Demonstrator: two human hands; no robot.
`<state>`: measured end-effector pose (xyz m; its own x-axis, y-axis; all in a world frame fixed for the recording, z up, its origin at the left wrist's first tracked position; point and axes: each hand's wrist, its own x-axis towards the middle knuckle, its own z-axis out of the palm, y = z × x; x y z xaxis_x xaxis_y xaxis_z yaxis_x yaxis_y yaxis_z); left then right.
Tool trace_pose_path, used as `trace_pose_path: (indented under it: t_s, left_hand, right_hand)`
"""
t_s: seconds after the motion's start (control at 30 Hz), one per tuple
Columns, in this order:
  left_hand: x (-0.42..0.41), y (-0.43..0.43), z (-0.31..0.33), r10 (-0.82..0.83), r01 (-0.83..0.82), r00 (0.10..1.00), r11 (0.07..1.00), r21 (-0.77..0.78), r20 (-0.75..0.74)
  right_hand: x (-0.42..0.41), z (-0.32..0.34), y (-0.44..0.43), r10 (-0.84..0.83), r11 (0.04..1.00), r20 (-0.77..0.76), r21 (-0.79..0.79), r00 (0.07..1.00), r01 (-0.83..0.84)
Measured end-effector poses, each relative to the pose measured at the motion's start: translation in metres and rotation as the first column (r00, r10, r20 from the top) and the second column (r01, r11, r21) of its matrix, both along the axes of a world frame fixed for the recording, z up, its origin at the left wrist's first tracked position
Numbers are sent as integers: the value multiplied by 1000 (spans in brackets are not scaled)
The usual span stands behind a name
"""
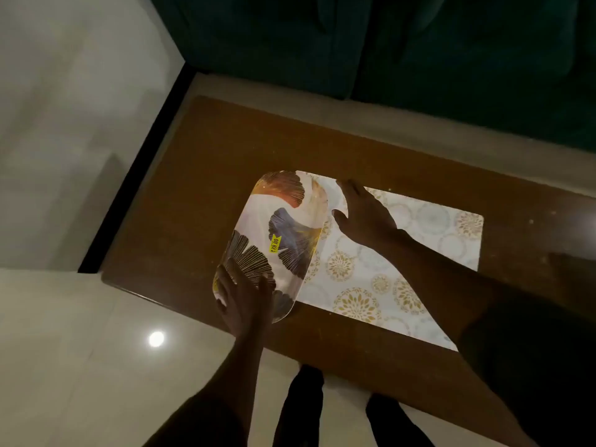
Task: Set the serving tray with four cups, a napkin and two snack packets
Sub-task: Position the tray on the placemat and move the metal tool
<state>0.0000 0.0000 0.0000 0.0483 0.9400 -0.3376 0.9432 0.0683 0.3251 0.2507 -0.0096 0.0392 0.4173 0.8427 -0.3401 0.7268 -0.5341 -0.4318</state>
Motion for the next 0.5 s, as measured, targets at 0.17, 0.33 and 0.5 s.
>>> trace_pose_path:
  t_s: [0.17, 0.33, 0.5]
  left_hand:
    - [-22, 4, -23, 265, -262, 964, 959, -111, 12]
    - [-30, 11, -39, 447, -434, 894, 880, -192, 30]
    - [-34, 13, -40, 406, -395, 913, 901, -178, 34]
  right_hand:
    - [-14, -30, 19, -6, 1000, -63, -4, 998, 6]
    - [-20, -55, 35, -245, 969, -300, -51, 922, 241]
    - [-21, -73, 42, -506, 862, -383, -176, 773, 476]
